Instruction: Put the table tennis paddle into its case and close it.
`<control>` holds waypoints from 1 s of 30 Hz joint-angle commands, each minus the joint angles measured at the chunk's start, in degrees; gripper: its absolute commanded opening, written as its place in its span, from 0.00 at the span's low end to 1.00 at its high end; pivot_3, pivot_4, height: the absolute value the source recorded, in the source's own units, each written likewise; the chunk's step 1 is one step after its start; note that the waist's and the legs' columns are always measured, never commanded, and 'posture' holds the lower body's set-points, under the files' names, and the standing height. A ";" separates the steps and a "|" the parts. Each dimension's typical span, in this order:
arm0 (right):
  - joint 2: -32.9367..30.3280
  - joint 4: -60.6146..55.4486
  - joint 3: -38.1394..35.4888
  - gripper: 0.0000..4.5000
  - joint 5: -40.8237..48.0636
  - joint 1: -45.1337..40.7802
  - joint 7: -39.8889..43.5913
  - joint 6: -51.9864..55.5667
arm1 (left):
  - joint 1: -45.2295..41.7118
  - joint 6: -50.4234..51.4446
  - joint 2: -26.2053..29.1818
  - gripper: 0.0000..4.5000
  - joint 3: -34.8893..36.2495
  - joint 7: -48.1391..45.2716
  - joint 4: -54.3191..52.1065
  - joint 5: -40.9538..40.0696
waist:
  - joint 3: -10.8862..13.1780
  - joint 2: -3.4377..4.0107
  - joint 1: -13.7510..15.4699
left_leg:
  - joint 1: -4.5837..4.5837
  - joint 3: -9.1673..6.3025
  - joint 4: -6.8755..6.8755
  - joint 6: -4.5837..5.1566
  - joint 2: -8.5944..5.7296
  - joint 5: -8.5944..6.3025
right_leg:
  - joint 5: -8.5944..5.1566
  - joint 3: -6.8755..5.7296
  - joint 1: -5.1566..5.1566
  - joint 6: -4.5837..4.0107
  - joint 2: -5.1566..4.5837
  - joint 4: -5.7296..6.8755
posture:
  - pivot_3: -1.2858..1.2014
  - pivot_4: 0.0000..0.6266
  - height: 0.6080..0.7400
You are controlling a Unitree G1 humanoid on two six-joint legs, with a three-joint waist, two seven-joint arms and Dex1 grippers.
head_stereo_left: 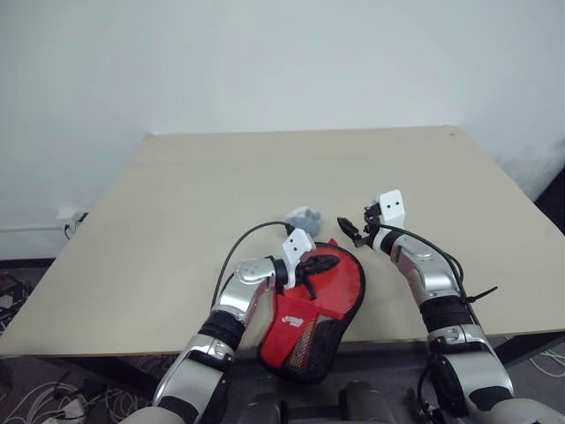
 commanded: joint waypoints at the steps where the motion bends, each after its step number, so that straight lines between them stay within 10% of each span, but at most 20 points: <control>1: -0.58 -2.82 -0.03 1.00 0.63 -2.59 0.84 -0.46 | 1.29 2.80 0.87 0.01 -1.22 -0.11 2.20 2.41 | -0.01 0.01 0.00 | 0.00 0.00 -0.01 0.00 0.00 0.00 | 0.00 0.00 0.00 0.00 0.00 0.00 | 0.52 0.00 1.00; 30: -1.84 -6.32 0.27 1.00 3.45 -3.72 7.32 5.42 | -0.34 10.96 7.43 0.01 -6.94 -5.81 -4.17 6.66 | -0.02 0.04 -0.14 | 0.04 -0.06 -0.27 -0.02 0.35 -0.01 | 0.00 0.11 -0.14 -0.03 0.46 -0.01 | 0.52 0.00 1.00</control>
